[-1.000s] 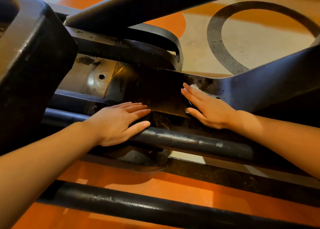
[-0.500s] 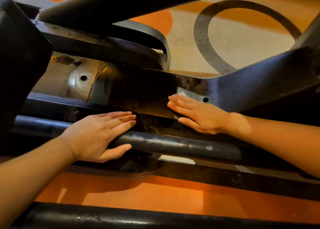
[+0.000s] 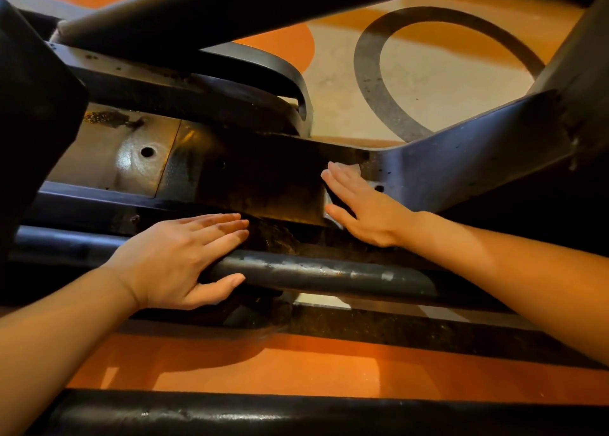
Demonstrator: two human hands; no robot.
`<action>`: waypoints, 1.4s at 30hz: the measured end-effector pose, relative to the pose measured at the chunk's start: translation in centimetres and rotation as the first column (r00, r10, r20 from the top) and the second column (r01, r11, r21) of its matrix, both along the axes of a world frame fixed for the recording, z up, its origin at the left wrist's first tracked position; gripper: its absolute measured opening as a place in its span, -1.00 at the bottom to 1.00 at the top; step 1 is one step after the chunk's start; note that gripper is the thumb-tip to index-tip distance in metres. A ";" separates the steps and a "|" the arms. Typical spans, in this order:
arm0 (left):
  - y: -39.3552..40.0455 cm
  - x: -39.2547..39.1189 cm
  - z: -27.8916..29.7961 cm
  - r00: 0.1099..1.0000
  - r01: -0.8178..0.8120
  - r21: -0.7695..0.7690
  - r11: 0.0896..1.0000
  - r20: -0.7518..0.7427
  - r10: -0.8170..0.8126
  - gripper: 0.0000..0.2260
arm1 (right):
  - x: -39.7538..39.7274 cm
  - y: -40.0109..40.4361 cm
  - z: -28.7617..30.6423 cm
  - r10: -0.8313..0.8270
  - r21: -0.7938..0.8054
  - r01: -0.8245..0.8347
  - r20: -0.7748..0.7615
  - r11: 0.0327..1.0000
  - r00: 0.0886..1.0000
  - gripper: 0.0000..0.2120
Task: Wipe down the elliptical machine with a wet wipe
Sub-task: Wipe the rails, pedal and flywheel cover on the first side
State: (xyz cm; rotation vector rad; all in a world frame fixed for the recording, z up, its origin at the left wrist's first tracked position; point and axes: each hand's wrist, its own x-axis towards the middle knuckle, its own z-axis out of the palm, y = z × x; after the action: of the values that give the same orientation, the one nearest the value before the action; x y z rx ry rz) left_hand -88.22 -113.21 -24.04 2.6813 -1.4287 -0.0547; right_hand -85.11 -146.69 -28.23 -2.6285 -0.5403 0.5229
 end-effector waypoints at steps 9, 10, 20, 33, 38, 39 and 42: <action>0.1 0.1 -0.5 0.999 -0.017 -0.007 1.000 -0.036 0.016 -0.33 | -1.4 -2.4 -0.1 0.468 -0.069 -0.467 -0.007 0.881 0.884 -0.44; 0.1 0.1 -0.4 0.999 -0.017 -0.007 1.000 -0.036 0.017 -0.33 | -1.2 -2.3 -0.2 0.503 -0.074 -0.501 0.009 0.862 0.864 -0.44; 0.0 0.1 -0.3 0.999 -0.012 -0.010 1.000 -0.040 0.011 -0.33 | -1.0 -4.2 -0.8 0.695 -0.253 -0.671 0.007 0.697 0.719 -0.51; 0.0 0.0 0.1 0.998 -0.025 -0.012 1.000 -0.055 0.024 -0.34 | 0.2 2.8 -2.2 0.559 -0.018 -0.570 0.220 0.821 0.799 -0.49; 0.1 0.0 0.0 0.997 -0.029 -0.024 0.999 -0.070 0.027 -0.35 | 0.6 1.7 -0.7 0.568 -0.055 -0.581 0.305 0.812 0.764 -0.50; 0.1 0.0 0.0 0.997 -0.027 -0.027 0.999 -0.071 0.025 -0.35 | 0.7 1.6 -0.6 0.557 -0.050 -0.574 0.324 0.818 0.765 -0.51; 0.1 -0.1 -0.1 0.997 -0.027 -0.034 0.999 -0.068 0.025 -0.35 | 0.4 1.5 -0.7 0.449 0.038 -0.487 0.330 0.873 0.830 -0.53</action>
State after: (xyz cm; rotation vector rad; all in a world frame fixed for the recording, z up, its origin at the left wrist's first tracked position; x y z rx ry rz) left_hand -88.33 -113.13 -24.12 2.6431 -1.3622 -0.1155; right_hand -84.73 -145.19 -28.95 -2.4635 -1.3009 0.1946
